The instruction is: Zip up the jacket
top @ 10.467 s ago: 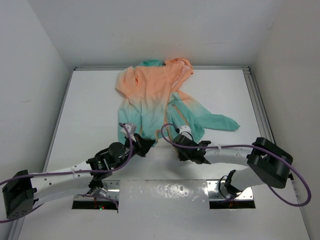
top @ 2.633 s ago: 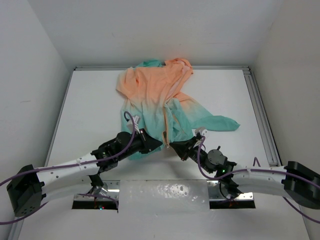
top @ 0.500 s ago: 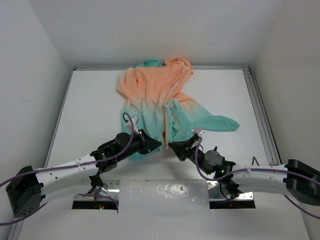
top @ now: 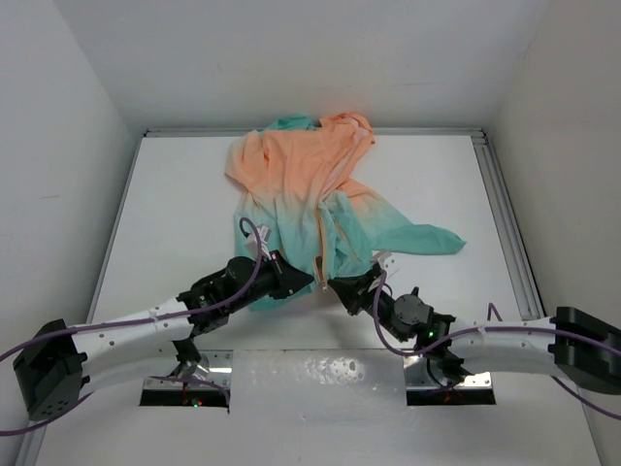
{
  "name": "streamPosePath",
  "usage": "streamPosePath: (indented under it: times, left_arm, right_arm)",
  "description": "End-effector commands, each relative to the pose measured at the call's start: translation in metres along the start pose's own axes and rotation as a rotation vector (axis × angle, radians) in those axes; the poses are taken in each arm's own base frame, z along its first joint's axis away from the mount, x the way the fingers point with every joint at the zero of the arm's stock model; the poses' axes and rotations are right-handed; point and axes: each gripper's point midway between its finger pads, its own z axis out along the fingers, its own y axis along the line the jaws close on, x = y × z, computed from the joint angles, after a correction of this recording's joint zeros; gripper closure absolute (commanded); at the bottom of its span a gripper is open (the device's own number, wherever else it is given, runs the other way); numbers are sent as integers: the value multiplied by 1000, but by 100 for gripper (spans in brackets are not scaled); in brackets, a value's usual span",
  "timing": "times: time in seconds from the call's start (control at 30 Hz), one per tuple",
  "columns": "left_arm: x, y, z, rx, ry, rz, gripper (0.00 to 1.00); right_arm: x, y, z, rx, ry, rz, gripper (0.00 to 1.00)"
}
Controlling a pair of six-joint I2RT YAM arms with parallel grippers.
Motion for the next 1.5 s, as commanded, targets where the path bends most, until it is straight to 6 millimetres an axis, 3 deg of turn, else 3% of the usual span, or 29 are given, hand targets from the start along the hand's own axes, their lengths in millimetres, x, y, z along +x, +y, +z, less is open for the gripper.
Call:
streamPosePath:
  times: [0.0, 1.47]
  left_arm:
    - [-16, -21, 1, 60, -40, -3, 100]
    - [-4, -5, 2, 33, -20, -19, 100]
  right_arm:
    - [-10, 6, 3, -6, -34, -13, 100]
    - [-25, 16, 6, -17, -84, -32, 100]
